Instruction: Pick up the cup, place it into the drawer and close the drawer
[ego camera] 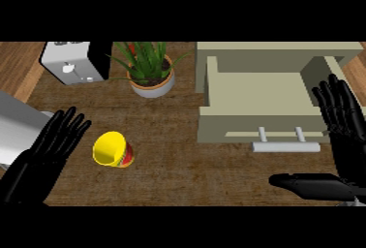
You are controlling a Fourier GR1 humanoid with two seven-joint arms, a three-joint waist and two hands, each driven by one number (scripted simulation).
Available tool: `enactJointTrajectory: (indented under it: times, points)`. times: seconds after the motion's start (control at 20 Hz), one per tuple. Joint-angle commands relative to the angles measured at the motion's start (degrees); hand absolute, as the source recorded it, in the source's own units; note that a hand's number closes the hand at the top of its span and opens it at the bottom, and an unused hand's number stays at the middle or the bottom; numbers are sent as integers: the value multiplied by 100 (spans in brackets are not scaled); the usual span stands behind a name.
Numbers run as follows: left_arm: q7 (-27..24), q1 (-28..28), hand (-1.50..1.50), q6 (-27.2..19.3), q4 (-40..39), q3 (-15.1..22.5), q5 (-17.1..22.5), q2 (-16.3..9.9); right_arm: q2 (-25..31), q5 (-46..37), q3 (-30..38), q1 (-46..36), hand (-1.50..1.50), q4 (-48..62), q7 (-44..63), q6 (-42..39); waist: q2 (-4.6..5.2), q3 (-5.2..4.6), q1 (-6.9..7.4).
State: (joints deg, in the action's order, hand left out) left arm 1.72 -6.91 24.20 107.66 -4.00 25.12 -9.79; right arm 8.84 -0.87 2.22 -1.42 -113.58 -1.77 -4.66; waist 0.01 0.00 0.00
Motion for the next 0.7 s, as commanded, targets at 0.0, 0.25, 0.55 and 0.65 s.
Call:
enactJointTrajectory:
  times: [0.0, 0.25, 0.55, 0.65]
  points:
    - [-924, -151, -150, 182, -945, -60, -956, 153, -91, -77, -83, 172, -150, -150, -61, 11, 2, -4, -19]
    - [-1248, 353, -150, 259, -1936, -628, -944, -223, -52, -33, 126, -315, -150, 102, 161, 55, 4, -3, -5]
    - [-1857, 489, -150, 59, -2777, -525, -1708, -119, -96, -154, 92, -262, -150, 139, 64, -26, -1, -1, 0]
    - [-2368, 780, -150, -64, -3621, -553, -2017, -65, -299, -379, -290, 72, -150, -90, -46, 12, 3, -3, -27]
